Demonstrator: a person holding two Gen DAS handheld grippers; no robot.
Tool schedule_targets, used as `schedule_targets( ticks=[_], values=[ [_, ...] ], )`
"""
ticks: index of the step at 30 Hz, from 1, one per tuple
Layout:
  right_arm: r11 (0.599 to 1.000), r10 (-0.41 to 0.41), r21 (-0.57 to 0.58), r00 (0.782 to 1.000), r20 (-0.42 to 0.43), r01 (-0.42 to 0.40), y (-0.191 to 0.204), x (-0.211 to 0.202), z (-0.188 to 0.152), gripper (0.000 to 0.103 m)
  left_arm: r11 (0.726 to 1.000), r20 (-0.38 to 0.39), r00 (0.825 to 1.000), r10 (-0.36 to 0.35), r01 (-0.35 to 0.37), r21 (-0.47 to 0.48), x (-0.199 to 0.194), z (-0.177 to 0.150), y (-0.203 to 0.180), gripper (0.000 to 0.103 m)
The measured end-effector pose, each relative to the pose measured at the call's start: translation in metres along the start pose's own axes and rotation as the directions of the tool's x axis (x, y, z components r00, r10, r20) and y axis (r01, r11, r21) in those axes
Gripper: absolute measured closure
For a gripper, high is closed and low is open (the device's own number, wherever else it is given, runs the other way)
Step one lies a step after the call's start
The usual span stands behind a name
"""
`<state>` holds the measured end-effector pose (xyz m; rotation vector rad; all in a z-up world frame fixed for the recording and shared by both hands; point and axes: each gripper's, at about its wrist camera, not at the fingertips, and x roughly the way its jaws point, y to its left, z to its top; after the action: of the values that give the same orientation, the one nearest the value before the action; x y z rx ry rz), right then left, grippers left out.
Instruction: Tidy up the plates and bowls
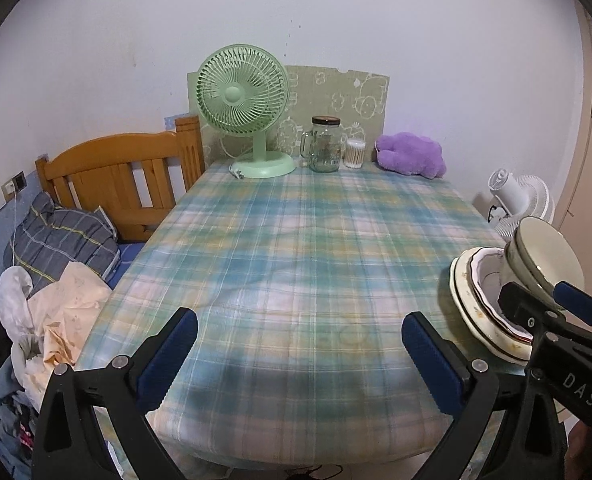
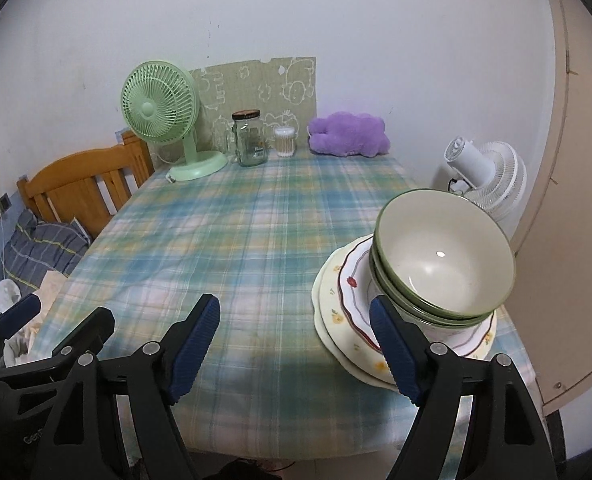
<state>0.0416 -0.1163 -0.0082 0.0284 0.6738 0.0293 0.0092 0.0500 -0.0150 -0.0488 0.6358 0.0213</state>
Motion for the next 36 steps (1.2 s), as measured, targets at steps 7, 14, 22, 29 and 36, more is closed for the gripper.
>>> schedule_targets(
  ticks=[7, 14, 22, 29, 36],
  values=[
    [1.000, -0.007, -0.009, 1.000, 0.015, 0.007, -0.002, -0.011, -0.005, 0.023, 1.000, 0.003, 1.000, 0.011, -0.011, -0.006, -0.008, -0.005, -0.002, 0.000],
    [1.000, -0.008, -0.009, 1.000, 0.027, 0.008, -0.004, -0.019, -0.010, 0.023, 1.000, 0.005, 1.000, 0.016, -0.016, 0.003, -0.014, -0.007, -0.003, 0.000],
    [1.000, -0.017, 0.000, 0.999, 0.038, 0.017, -0.004, -0.026, -0.015, 0.023, 1.000, 0.016, 1.000, 0.015, -0.015, 0.011, -0.018, -0.010, -0.003, 0.000],
    [1.000, -0.018, 0.001, 0.999, 0.035, 0.018, -0.003, -0.030, -0.016, 0.023, 1.000, 0.015, 1.000, 0.015, -0.015, 0.012, -0.021, -0.012, -0.002, 0.000],
    [1.000, -0.021, 0.001, 0.999, 0.038, 0.021, -0.003, -0.030, -0.016, 0.023, 1.000, 0.019, 1.000, 0.016, -0.016, 0.012, -0.021, -0.012, -0.003, 0.000]
  ],
)
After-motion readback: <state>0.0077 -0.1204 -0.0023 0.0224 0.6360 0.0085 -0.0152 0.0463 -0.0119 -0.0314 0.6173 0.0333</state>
